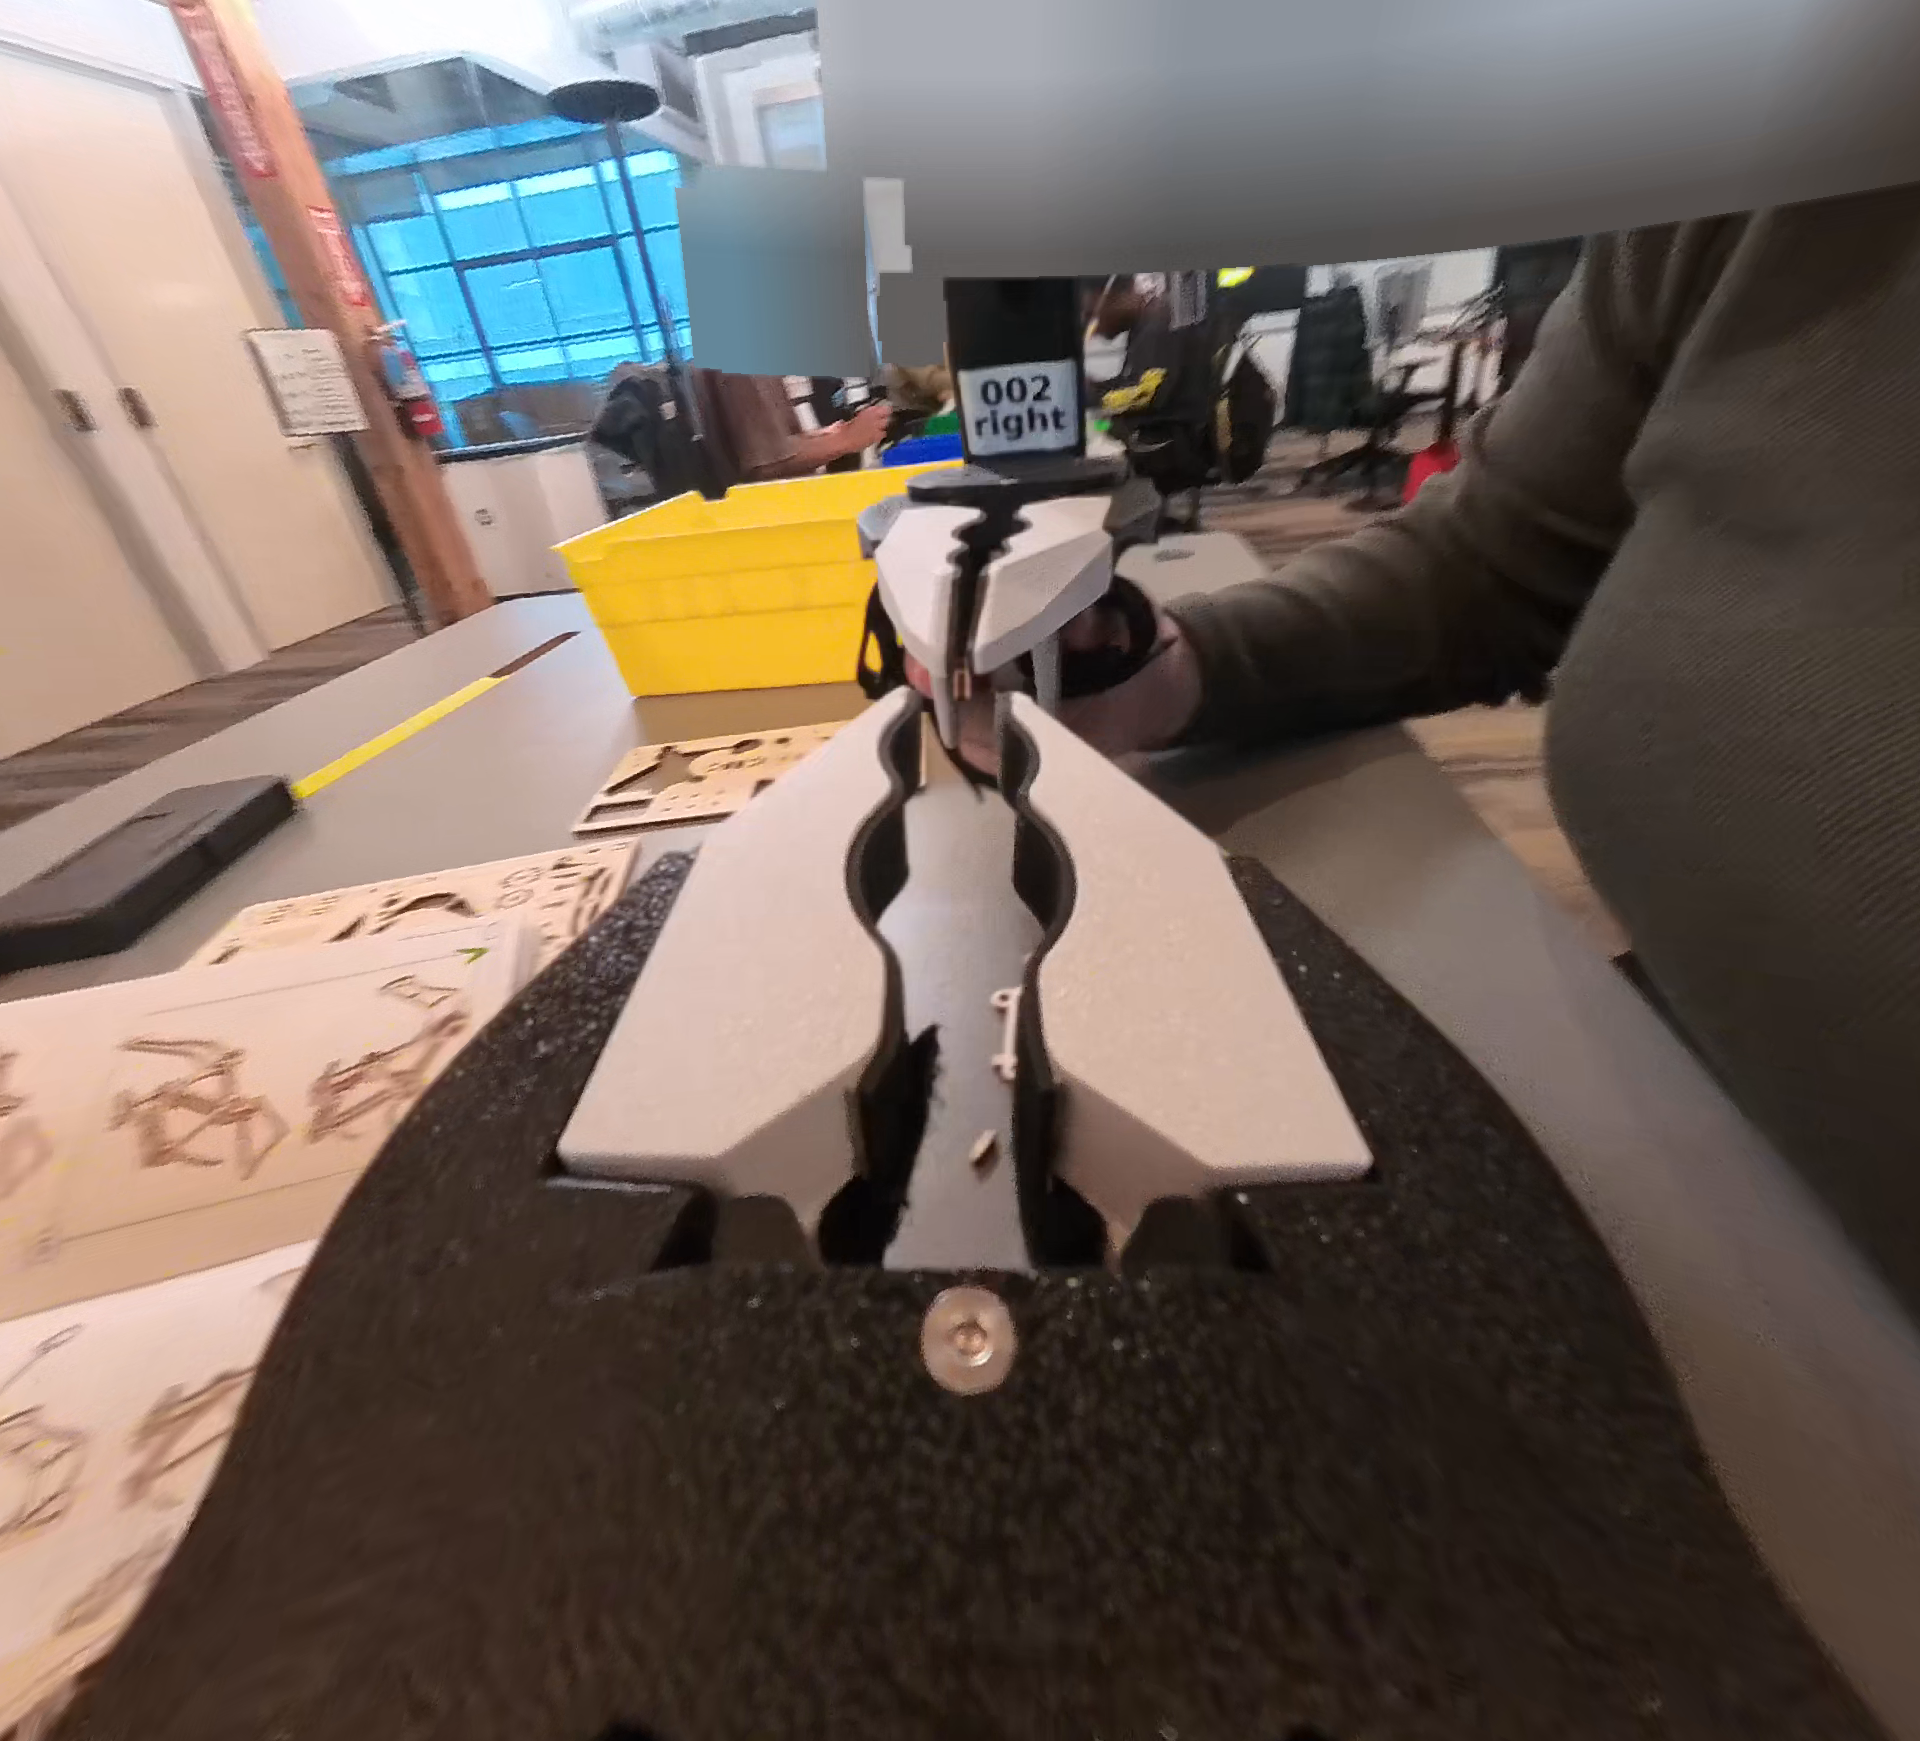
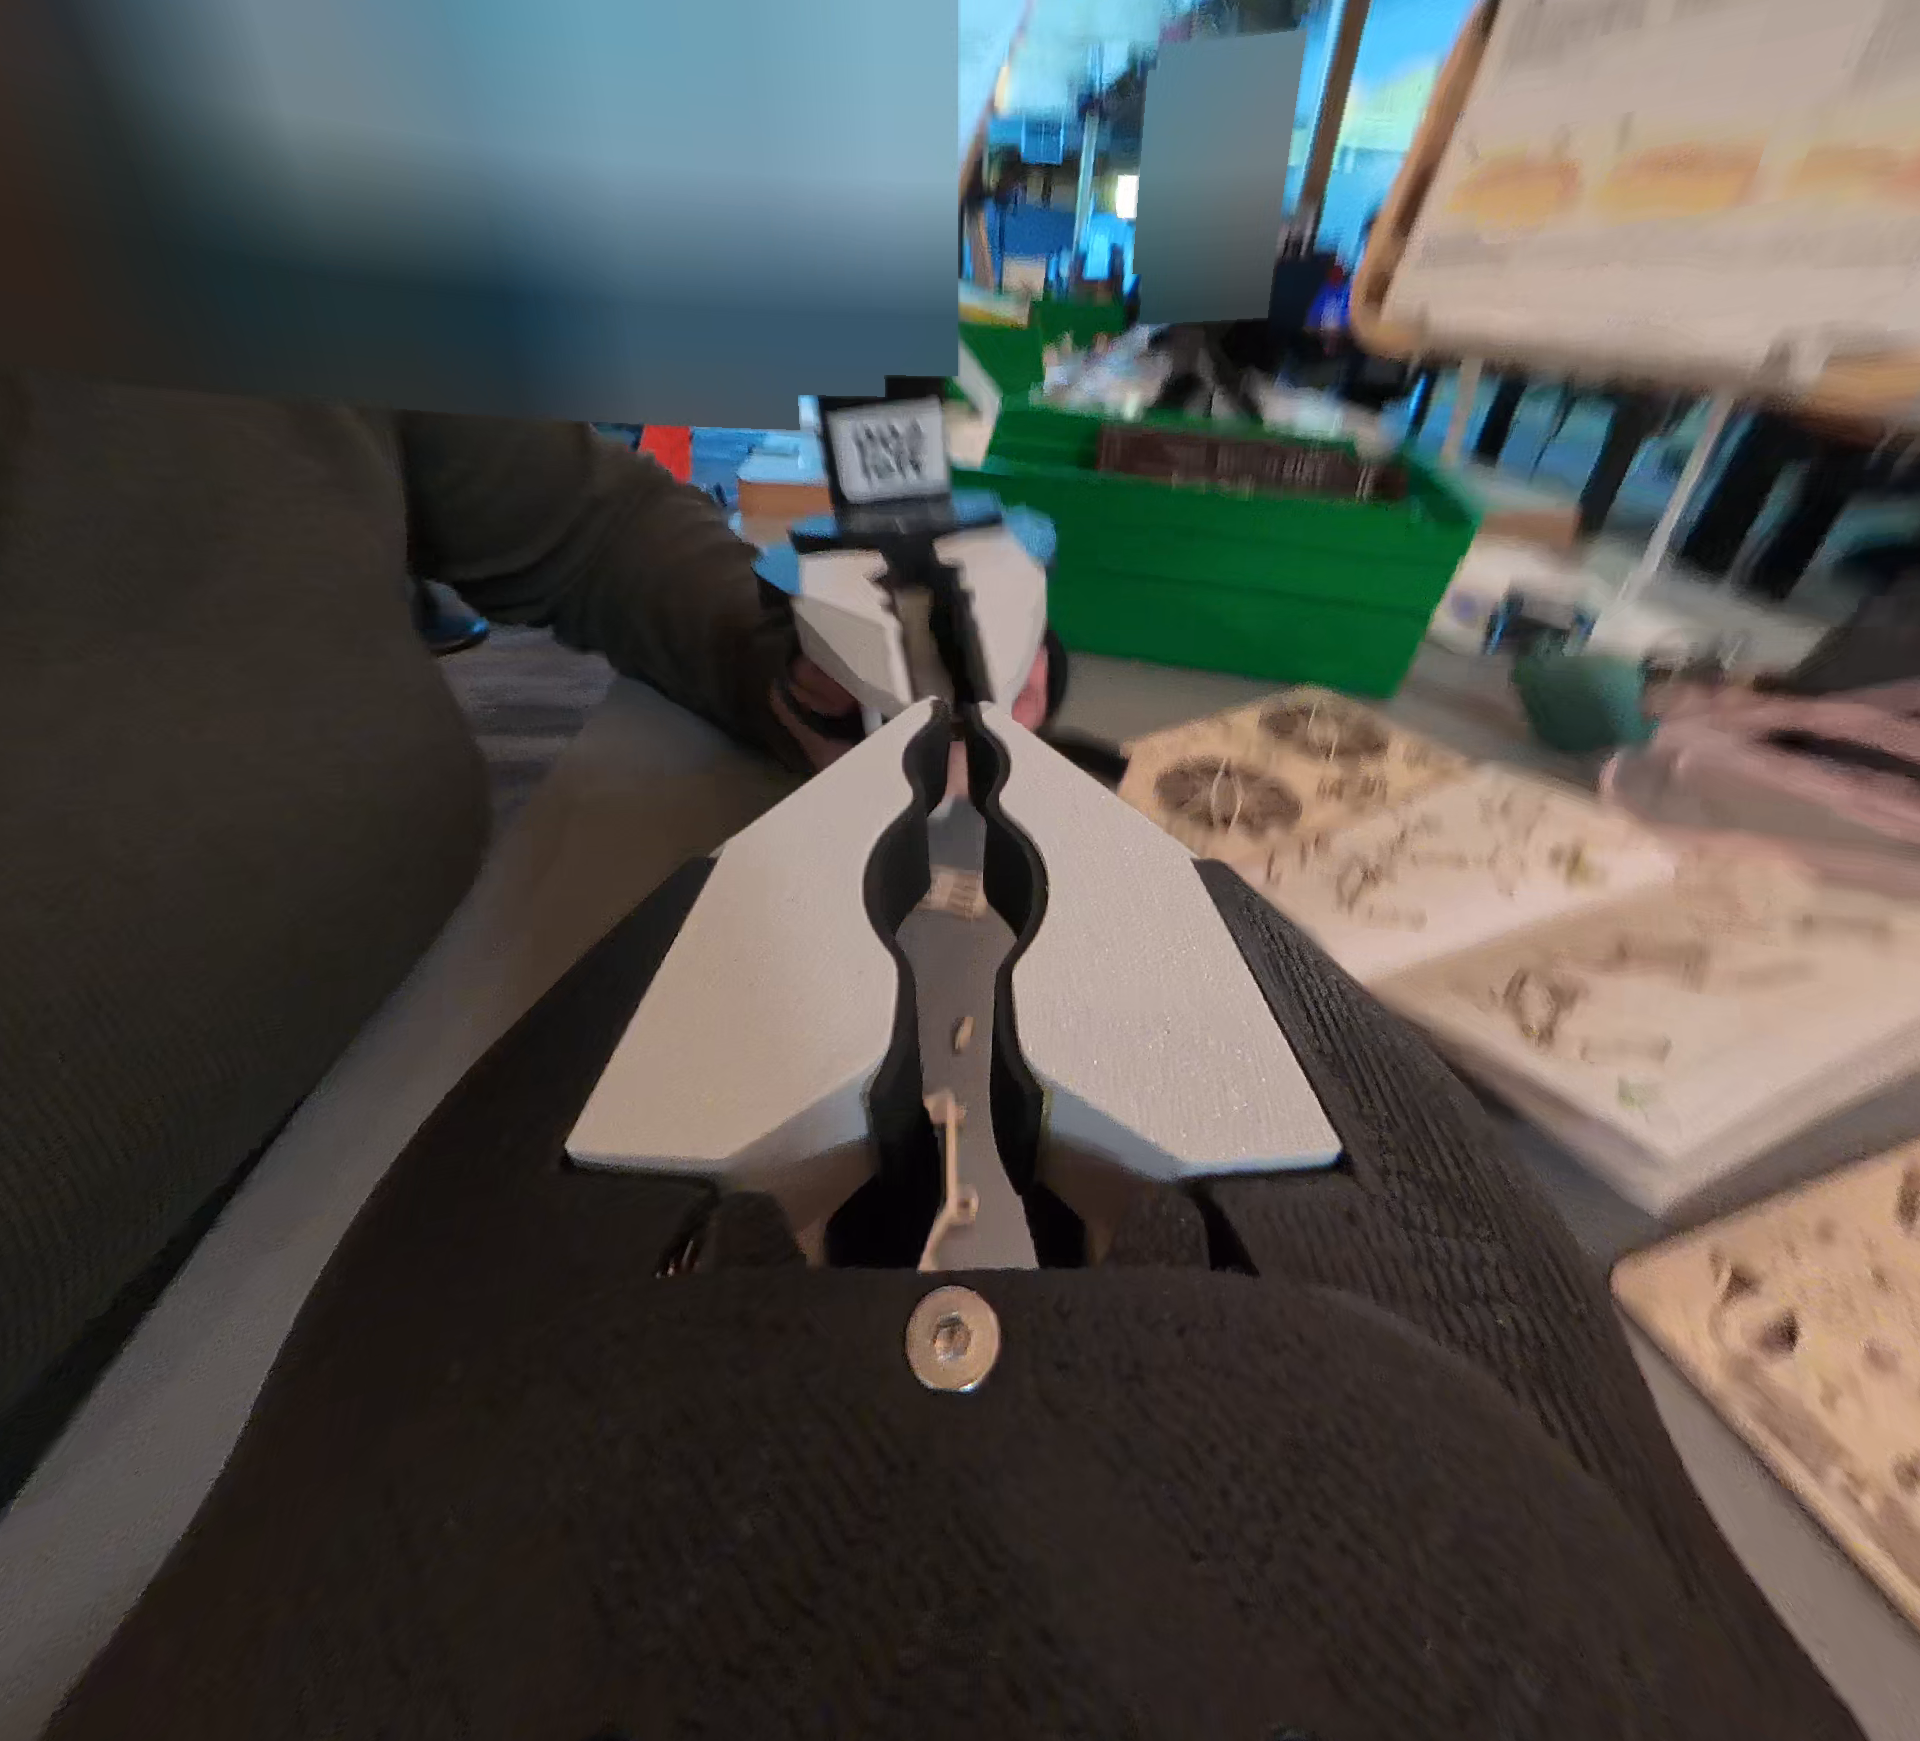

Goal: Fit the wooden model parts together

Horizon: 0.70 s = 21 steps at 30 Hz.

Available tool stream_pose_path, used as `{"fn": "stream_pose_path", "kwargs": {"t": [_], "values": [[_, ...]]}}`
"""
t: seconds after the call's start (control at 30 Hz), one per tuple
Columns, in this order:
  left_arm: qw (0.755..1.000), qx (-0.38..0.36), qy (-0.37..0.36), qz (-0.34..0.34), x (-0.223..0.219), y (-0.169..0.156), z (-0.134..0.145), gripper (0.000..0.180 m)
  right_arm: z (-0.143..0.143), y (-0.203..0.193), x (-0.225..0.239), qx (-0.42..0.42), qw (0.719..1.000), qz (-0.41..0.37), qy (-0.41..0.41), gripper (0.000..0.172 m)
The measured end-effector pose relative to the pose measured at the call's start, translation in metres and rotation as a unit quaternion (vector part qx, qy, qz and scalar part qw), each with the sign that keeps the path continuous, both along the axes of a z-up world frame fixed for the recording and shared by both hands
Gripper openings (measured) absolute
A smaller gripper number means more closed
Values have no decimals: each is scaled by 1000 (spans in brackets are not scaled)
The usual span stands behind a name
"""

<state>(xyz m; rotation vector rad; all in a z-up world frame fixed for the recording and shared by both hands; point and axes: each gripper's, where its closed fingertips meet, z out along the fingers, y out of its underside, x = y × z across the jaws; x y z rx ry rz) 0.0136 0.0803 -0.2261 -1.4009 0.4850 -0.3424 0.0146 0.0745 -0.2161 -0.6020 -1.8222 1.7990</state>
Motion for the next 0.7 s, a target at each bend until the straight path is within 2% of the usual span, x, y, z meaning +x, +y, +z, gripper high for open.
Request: {"fn": "stream_pose_path", "kwargs": {"t": [0.1,0.2,0.33,0.43,0.53,0.7], "values": [[998,-4,68,5,6,-4,-9,2,-23,6,-7,2,994,11,-108,1],[989,-43,139,-10,22,-5,-32,0,-55,2,-6,28,975,32,-216,1],[975,-101,200,-15,34,-8,-60,0,-85,-2,-3,55,949,34,-310,1],[963,-137,233,-16,37,-10,-75,0,-95,-1,-1,52,936,27,-348,1],[951,-139,276,-14,37,-12,-83,0,-102,4,-1,44,927,17,-372,1],[933,-150,327,-2,31,-12,-95,0,-108,9,-3,65,930,1,-361,1]]}}
